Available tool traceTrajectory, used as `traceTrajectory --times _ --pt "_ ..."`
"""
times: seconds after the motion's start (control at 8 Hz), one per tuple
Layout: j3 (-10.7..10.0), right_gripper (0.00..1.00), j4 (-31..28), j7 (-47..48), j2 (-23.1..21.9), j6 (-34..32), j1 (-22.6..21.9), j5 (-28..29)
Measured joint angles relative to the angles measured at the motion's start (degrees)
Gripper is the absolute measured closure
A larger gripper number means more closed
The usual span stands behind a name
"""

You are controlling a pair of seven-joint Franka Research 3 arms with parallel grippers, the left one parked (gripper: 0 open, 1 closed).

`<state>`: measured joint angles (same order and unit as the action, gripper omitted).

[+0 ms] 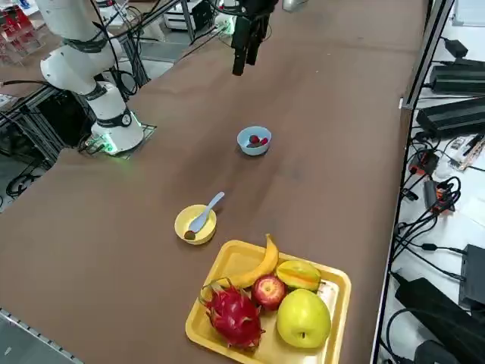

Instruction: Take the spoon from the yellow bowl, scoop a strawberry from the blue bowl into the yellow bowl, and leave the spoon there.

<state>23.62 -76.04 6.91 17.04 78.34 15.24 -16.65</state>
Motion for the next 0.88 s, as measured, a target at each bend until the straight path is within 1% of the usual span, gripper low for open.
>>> traceTrajectory --times 0.12,0.25,0.38,0.5,0.62,0.75,0.88 --pt "-6.5 0.0 0.4 -0.1 -1.2 0.1 -4.1 6.3" --pt "-14.6 0.0 0.3 -0.9 -2.7 0.4 -9.1 12.6" --pt "-20.8 0.0 -0.5 -2.1 -4.5 1.2 -12.9 16.2" --pt "-24.6 0.0 -3.4 -2.5 -7.0 3.9 -15.8 17.5" --pt "-27.8 0.0 -8.1 -2.5 -10.3 7.5 -19.2 17.7" --pt "-31.6 0.0 -12.9 -2.4 -13.7 10.3 -23.2 17.7" --pt "-34.4 0.0 -16.2 -2.4 -16.5 11.7 -25.9 17.7"
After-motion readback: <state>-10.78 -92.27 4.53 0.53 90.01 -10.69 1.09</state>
